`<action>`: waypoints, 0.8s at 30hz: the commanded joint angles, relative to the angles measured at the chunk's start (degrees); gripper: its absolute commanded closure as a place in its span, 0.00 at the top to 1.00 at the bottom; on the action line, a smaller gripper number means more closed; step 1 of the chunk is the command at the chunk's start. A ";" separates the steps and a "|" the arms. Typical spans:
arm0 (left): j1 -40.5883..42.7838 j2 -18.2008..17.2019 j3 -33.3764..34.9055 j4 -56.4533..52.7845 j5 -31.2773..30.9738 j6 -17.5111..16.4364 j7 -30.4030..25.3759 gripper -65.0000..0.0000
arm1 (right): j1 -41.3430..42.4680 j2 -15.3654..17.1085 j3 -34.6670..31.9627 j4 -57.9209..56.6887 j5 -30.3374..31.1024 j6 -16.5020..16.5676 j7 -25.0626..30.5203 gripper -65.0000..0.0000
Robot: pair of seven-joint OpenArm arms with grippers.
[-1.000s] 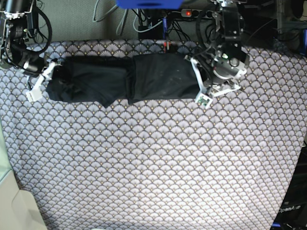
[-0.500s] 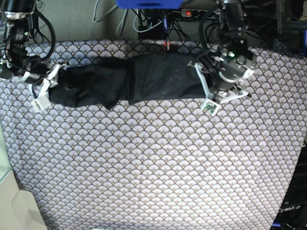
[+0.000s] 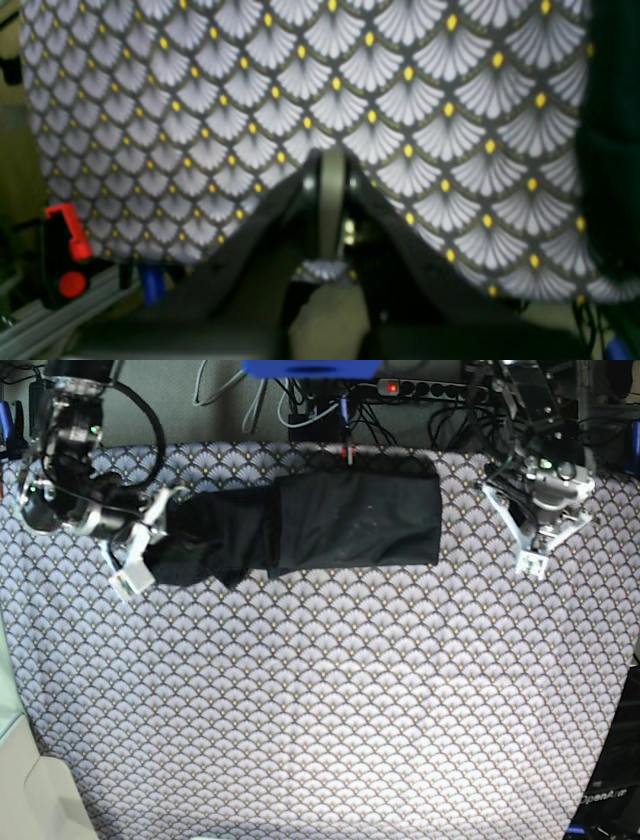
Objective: Fold the T-shirt properly
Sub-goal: 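Fold the strip's end with the right gripper over toward the left gripper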
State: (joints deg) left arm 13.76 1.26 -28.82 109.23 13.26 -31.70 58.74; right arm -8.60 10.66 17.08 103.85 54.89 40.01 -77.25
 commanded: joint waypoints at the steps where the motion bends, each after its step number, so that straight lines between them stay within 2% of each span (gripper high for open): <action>1: -0.26 -0.42 0.03 0.97 -0.20 0.01 -0.59 0.00 | 0.38 -0.33 0.19 0.98 2.03 -0.01 0.20 0.00; 8: -0.62 -0.42 -2.79 0.79 0.15 0.01 -0.59 0.00 | 2.93 -5.95 -2.88 3.71 1.85 -0.01 -2.75 0.00; 15: -1.41 -0.69 -4.54 -4.39 -0.11 0.01 -0.76 0.00 | 4.42 -10.08 -3.50 4.15 1.85 -0.01 -2.75 0.00; 19: -2.11 -2.09 -4.63 -6.42 -0.20 0.01 -0.76 0.00 | 3.81 -10.52 -7.63 4.15 1.85 -0.01 -2.75 0.00; 24: -2.55 -2.09 -6.21 -6.15 -0.20 0.01 -0.76 0.00 | 1.35 -10.61 -12.99 3.71 1.77 -0.01 -2.75 0.00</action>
State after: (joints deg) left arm 11.79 -0.32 -34.89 101.97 12.99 -31.90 58.52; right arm -7.84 0.16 4.12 106.80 54.50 40.01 -81.01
